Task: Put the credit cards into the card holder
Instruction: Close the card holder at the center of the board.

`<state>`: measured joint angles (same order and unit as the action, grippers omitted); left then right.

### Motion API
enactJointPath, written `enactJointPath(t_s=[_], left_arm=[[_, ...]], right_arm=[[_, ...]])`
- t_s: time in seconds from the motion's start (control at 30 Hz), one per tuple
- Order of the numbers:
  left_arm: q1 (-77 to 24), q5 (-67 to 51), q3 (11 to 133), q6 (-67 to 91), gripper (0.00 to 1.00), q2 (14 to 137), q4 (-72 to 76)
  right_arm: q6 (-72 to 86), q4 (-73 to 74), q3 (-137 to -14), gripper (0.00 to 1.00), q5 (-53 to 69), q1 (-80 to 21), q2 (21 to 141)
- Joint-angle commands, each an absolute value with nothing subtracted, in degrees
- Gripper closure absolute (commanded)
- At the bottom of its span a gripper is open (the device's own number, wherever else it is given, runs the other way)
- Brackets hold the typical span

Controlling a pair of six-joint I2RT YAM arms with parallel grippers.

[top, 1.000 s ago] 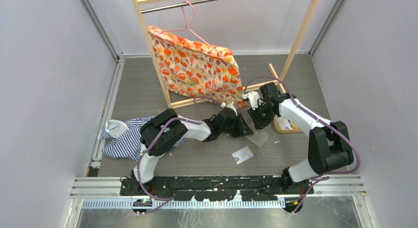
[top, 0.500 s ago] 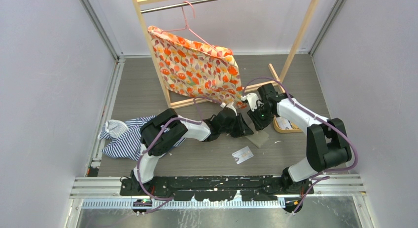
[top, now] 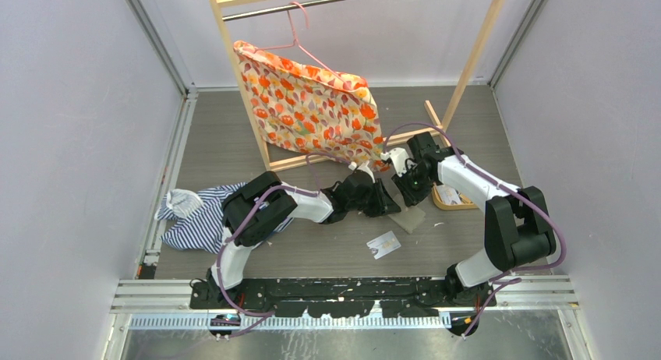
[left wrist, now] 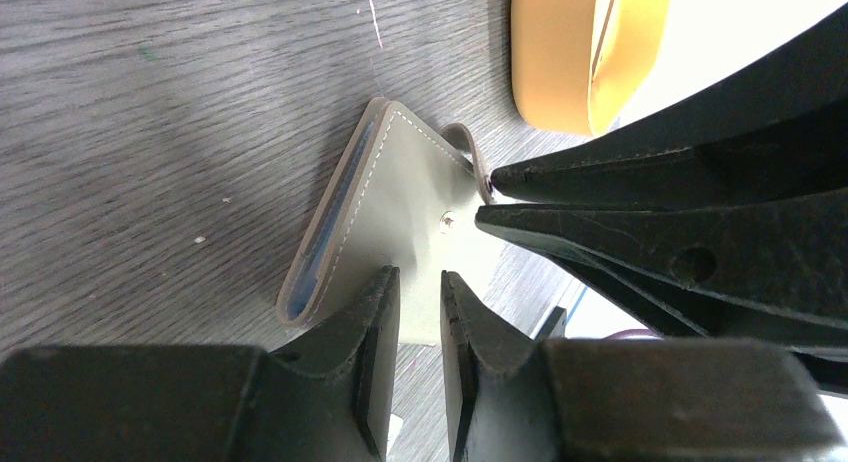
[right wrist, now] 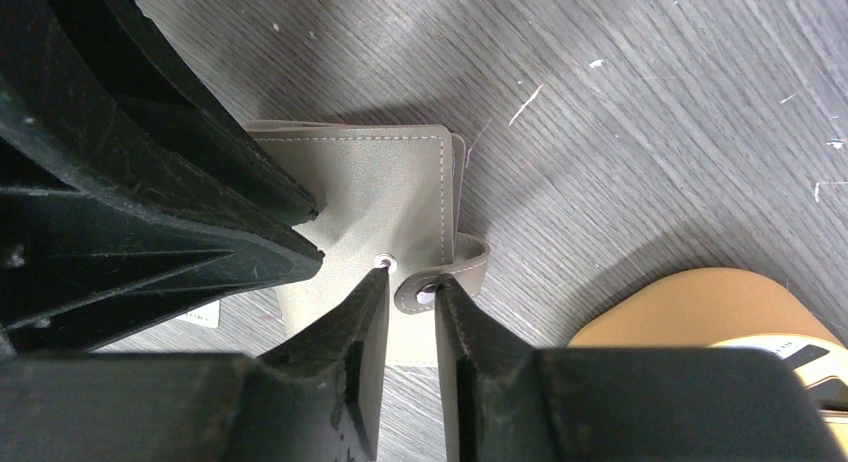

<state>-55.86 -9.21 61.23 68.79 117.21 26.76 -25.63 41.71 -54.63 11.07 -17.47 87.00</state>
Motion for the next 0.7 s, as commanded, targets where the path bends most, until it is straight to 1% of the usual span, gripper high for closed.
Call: enactJointPath(t_s=[0.0,0.23,0.4,0.67], left_arm=[[-55.63,-8.75,60.01,67.86,0.76,119.01,23.82],[-55.55,-8.88,60.2,67.78,0.76,119.01,23.73],[-55.46,-8.94,60.18,67.77,0.76,118.98,23.73],[-55.34,-8.96,59.86,67.77,0.76,118.78,23.82]], right_arm=[[-26.17,41.88,-55.1,0.81,10.32,-17.67,84.91],[-26.23,42.01,-55.19,0.92,9.44,-17.68,84.86],[-25.98,41.71,-55.04,0.99,8.79,-17.73,84.43],[-25.01,43.01,-55.55,0.99,14.41,-17.17,84.25]])
